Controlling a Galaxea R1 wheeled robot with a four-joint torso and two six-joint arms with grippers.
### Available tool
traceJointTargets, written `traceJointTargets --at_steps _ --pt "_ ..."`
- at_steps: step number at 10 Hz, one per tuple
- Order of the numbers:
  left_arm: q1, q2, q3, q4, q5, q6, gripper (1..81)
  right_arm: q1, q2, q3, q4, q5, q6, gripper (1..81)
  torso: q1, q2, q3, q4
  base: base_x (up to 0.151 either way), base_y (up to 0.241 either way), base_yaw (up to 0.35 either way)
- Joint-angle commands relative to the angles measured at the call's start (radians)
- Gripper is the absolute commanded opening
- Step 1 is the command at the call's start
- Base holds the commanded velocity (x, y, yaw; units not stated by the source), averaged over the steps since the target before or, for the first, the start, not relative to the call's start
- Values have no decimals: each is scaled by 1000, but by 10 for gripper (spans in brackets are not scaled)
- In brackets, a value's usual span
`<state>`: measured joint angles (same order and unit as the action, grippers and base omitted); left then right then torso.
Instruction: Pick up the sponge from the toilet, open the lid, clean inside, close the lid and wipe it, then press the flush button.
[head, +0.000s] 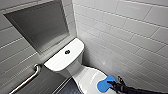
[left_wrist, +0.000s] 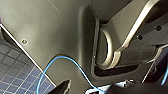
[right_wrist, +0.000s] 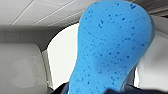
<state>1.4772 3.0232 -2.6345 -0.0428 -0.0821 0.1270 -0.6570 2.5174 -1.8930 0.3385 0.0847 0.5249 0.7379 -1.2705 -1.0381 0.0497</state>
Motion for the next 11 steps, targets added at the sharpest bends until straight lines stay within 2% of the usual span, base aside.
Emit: traceJointTargets --at_steps 1,5,7,11 --pt "25 7 -13 -9 79 0 811 93 3 0 -6 -42 4 811 0 0 0 0 0 0 0" --pt "25 8 -18 -9 78 0 811 72 22 -58 10 -39 6 811 0 0 0 0 0 0 0" --pt "25 10 -18 -11 78 0 811 69 31 -87 4 -31 23 811 0 0 0 0 0 0 0" --pt "30 5 -18 -17 79 0 811 82 71 -194 -6 -31 21 811 0 0 0 0 0 0 0"
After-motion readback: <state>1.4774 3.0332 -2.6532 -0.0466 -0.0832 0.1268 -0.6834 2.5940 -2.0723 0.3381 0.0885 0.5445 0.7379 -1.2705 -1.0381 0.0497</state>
